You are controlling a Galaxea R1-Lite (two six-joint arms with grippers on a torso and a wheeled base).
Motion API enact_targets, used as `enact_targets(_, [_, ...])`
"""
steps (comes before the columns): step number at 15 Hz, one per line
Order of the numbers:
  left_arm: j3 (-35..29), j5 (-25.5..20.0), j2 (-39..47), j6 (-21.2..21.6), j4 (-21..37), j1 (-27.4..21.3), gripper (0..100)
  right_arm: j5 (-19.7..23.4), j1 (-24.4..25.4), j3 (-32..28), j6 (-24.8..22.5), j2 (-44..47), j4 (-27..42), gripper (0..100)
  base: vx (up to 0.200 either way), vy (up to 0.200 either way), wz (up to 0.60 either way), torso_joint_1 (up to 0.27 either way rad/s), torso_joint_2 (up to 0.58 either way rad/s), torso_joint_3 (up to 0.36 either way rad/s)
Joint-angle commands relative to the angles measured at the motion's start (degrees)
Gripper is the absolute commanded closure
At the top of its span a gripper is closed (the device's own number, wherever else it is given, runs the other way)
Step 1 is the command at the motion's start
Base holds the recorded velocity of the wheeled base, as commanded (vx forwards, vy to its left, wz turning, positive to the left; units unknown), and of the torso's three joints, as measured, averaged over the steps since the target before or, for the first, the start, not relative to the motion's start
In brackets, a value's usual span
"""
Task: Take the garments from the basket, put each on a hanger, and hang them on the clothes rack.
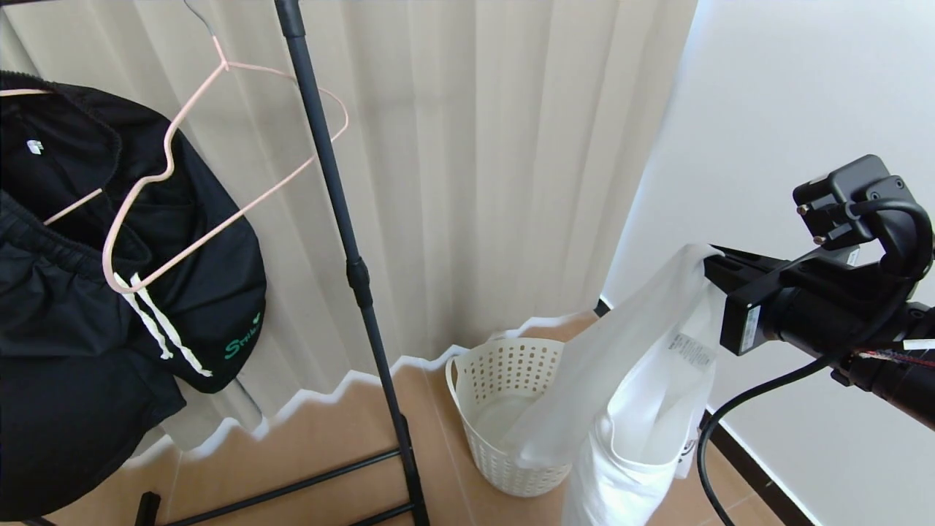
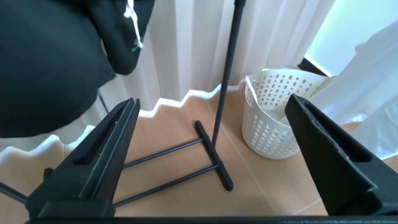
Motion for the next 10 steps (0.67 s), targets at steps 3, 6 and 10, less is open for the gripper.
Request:
enact_targets(3, [0.01,0.01,-0.01,-0.01,-0.01,0.02,0,-0.01,0.05,0.14,-0.02,0.24,-0.02,100,0.000,0.000,0.00,0.160,-0.49,-0.320])
enact_targets(6, [0.01,0.01,-0.01,-0.01,-0.01,0.02,0,-0.01,0.05,0.14,-0.02,0.15,-0.02,100,0.000,0.000,0.00,0.186,-0.51,-0.331])
enact_targets(10, [0.01,0.01,-0.01,-0.01,-0.01,0.02,0,-0.01,0.05,0.23,-0.02,0.15,-0.02,100,0.000,0.000,0.00,0.214,-0.54,-0.334])
